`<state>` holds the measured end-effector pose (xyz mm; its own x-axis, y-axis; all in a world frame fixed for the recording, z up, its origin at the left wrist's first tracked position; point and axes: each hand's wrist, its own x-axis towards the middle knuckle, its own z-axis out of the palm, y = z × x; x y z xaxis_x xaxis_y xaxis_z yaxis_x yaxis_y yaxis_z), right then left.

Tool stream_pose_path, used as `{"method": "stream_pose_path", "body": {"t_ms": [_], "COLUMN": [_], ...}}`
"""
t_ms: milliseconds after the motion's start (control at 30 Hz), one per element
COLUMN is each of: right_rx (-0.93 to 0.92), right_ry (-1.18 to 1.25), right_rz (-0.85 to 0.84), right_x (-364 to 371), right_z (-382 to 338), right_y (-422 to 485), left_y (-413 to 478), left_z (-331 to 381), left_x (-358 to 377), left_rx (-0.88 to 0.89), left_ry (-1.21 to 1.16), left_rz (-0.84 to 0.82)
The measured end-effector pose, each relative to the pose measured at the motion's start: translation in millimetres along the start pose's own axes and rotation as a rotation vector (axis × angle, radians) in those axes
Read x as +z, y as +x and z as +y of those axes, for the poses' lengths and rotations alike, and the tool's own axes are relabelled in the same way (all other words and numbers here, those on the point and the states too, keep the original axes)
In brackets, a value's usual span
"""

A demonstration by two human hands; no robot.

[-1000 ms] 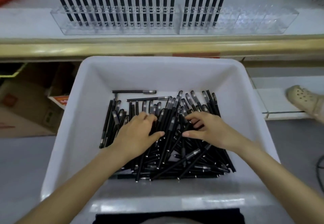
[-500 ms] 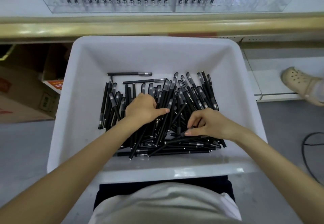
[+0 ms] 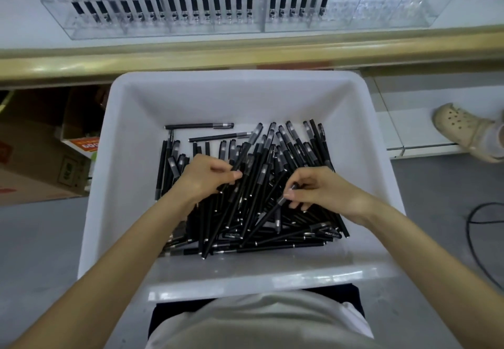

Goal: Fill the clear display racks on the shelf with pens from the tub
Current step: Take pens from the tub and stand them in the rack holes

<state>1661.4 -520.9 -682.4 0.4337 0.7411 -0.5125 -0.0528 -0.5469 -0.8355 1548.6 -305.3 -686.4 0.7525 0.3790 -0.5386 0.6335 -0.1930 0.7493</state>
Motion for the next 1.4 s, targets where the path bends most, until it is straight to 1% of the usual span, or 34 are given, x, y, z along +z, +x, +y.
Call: {"method": "stream_pose_path", "body": {"t_ms": [133,267,433,700,800,867,933,1033,1100,1167,1233,1400], "right_rx": [-0.017,-0.098,-0.214,-0.312,-0.333,-0.357,-0.404,-0.5,-0.541,-0.595,-0.639,-0.657], "right_ry": [0.232,0.391,0.416,0.457,0.495,0.511,0.461,0.184,0.02,-0.064,-0.08,-0.054], "right_rz": [-0.01,-0.016,0.039,0.137,0.153,0.193,0.303,0.56,0.678,0.74,0.779,0.785], "right_x": [-8,-22,-57,-118,-142,-157,-172,-198,-214,-225,-234,-249], "right_z": [-21,-52,-82,-121,-135,-144,-155,-173,-186,-198,-208,-218], "right_y": [2,5,4,-4,-5,-4,0,10,17,23,30,50], "left_y": [-10,-13,-14,2,8,10,13,16,19,21,24,27], "left_z": [16,53,103,159,176,185,192,198,202,206,209,216], "left_x": [-10,-19,-25,-26,-28,-28,-28,-27,-26,-26,-26,-25], "left_rx": [0.052,0.164,0.26,0.365,0.434,0.468,0.482,0.504,0.521,0.531,0.535,0.532], "left_ry": [-0.187,-0.28,-0.357,-0.351,-0.315,-0.291,-0.278,-0.283,-0.283,-0.277,-0.272,-0.253], "left_rz": [0.013,0.017,0.0,0.016,0.016,0.025,0.038,0.057,0.073,0.093,0.113,0.118]}}
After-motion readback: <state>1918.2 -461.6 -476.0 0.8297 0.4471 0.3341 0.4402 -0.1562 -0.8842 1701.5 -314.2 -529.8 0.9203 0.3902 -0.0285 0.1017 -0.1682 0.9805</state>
